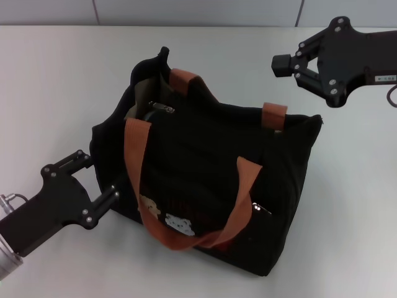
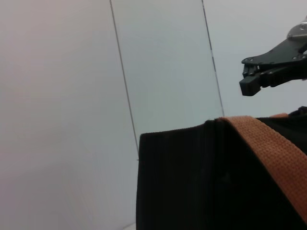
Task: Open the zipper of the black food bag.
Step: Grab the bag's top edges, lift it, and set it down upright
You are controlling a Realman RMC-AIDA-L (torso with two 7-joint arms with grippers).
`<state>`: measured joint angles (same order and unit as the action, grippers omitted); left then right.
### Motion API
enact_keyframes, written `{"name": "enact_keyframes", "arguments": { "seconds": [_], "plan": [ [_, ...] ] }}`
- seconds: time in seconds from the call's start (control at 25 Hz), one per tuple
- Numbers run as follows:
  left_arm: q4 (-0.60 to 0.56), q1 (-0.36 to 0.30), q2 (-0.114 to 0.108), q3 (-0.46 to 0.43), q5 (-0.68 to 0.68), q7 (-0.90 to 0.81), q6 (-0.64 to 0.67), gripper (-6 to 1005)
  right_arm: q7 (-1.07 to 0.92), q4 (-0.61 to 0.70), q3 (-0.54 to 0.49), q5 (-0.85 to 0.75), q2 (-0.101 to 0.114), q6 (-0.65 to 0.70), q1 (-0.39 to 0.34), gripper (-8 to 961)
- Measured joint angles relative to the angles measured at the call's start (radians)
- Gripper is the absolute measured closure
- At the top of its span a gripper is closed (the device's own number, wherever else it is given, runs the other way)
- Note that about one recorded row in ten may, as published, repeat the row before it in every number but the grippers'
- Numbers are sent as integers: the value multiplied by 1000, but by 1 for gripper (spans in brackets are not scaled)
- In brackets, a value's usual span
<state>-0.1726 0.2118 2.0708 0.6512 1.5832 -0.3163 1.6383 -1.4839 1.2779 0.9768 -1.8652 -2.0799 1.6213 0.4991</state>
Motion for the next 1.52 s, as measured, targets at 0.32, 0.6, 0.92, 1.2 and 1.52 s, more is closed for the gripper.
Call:
{"name": "enact_keyframes", "arguments": {
  "seconds": [0.32, 0.6, 0.92, 1.2, 1.52],
  "plan": [
    [17, 9, 2, -15, -10, 28, 12, 647, 4, -2, -14, 23, 1, 0, -5, 950],
    [17, 19, 2, -15, -9, 28, 32, 736, 17, -5, -15, 23, 0, 0, -7, 950],
    [-16, 76, 1, -44, -13, 29, 159, 822, 17, -5, -42, 30, 0, 0, 2, 949],
    [-63, 154, 1, -47, -14, 48, 191, 896, -175, 2, -94, 47, 22, 11, 36, 948],
    [-141, 208, 3, -47, -52, 55, 266, 902, -400, -3, -94, 42, 85, 98, 92, 948]
  ]
}}
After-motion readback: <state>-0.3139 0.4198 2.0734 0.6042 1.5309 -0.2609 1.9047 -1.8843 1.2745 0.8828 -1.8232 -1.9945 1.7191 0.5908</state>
